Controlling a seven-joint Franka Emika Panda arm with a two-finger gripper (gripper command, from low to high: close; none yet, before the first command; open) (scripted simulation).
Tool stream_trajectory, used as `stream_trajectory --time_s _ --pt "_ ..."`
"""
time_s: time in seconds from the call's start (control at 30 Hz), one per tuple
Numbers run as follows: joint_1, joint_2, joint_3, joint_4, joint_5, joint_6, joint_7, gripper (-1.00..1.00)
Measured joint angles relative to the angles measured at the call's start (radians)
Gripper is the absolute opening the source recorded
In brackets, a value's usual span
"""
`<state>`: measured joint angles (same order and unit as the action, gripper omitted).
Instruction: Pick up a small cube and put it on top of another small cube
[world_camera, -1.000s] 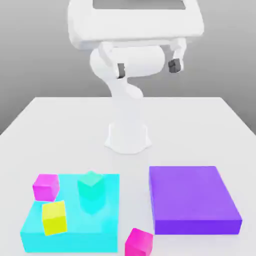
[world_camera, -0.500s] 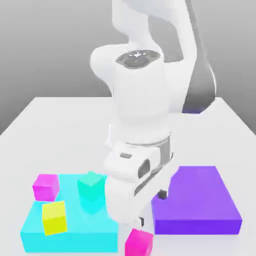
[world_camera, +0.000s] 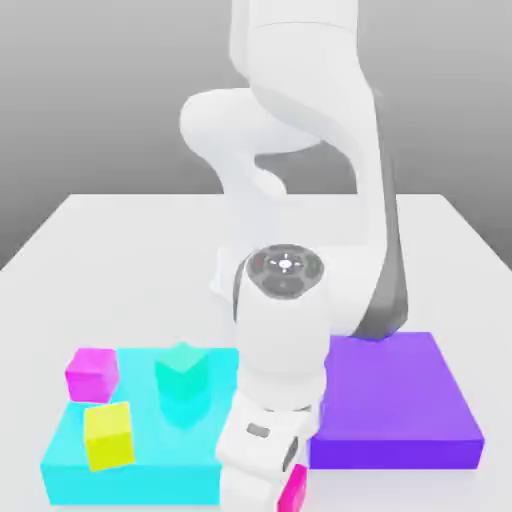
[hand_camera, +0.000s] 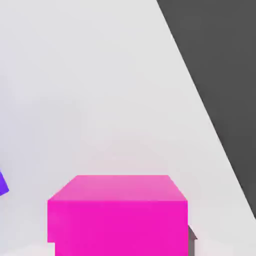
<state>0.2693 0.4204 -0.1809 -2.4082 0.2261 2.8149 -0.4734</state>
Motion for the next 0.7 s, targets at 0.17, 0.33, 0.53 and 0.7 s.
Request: stream_trajectory --time_s 0.17,0.33,0.53,0.7 --pt "0.020 -0.167 -0.078 -0.023 -0.077 -0.142 0.070 -1.00" --pt "-0.072 -0.323 -0.215 0.004 -0.151 -0.319 0.183 -1.00" --pt "-0.171 -0.320 -0.246 0.002 -0.149 -0.320 0.217 -1.00" --pt "-0.179 -0.270 -0.235 -0.007 -0.113 -0.266 0.193 1.00"
